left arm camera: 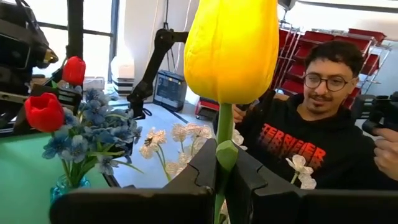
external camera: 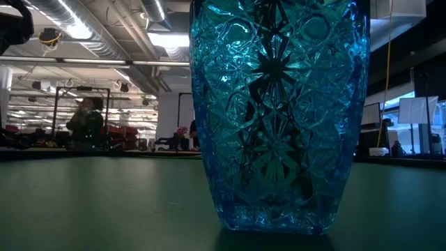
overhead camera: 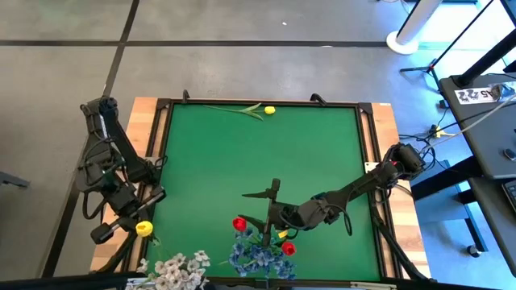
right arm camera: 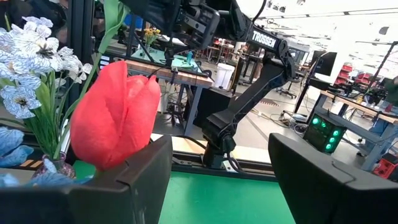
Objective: Sort flowers into vase by color
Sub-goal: Put the bottom yellow flower into the purple vase
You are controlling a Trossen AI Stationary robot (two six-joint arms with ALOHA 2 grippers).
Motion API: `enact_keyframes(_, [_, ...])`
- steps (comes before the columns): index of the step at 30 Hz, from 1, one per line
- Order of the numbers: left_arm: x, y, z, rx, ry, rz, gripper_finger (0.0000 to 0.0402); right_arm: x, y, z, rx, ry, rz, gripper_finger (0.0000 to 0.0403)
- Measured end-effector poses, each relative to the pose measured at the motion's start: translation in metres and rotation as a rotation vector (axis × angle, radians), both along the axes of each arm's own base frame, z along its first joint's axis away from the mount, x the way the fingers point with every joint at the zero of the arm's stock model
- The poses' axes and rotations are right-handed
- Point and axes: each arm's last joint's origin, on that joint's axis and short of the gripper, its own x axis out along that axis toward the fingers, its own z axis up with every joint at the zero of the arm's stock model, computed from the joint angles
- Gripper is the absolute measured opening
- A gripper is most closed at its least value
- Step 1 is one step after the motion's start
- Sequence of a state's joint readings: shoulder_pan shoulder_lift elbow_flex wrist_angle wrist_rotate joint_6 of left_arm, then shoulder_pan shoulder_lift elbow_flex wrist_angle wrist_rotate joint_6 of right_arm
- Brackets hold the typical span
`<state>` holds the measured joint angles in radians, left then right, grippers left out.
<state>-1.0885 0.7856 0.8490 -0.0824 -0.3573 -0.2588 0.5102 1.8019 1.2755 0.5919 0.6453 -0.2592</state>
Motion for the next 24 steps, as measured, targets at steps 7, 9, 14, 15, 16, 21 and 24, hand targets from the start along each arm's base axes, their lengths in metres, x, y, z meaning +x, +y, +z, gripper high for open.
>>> enact_keyframes(7, [0.0, 0.0001, -0.0014, 0.011, 0.008, 0.001, 0.0009, 0.0, 0.0, 0.0, 0.0, 0.0, 0.0, 0.0264])
enact_keyframes(9, [0.0, 0.0001, -0.0016, 0.012, 0.01, 0.001, 0.0009, 0.0, 0.0, -0.0001, 0.0, 0.001, 0.0, 0.0264])
enact_keyframes(14, [0.0, 0.0002, -0.0046, 0.023, 0.039, 0.002, 0.0009, 0.0, 0.0, -0.0007, -0.004, 0.007, 0.0, 0.0264])
enact_keyframes(15, [0.0001, -0.0001, -0.0049, 0.025, 0.041, 0.002, 0.0009, 0.0, 0.0, -0.0008, -0.004, 0.008, 0.0, 0.0264])
enact_keyframes(16, [0.0002, -0.0001, -0.0051, 0.028, 0.04, 0.002, 0.0009, 0.0, 0.0, -0.001, -0.005, 0.01, -0.001, 0.0264])
enact_keyframes(21, [0.0002, -0.0001, -0.0063, 0.045, 0.041, 0.002, 0.0009, 0.0, -0.0005, -0.0013, -0.006, 0.013, -0.018, 0.0264])
enact_keyframes(24, [0.0001, -0.0001, -0.0069, 0.063, 0.033, 0.001, 0.0009, 0.0, -0.0005, -0.0015, -0.007, 0.015, -0.018, 0.0264])
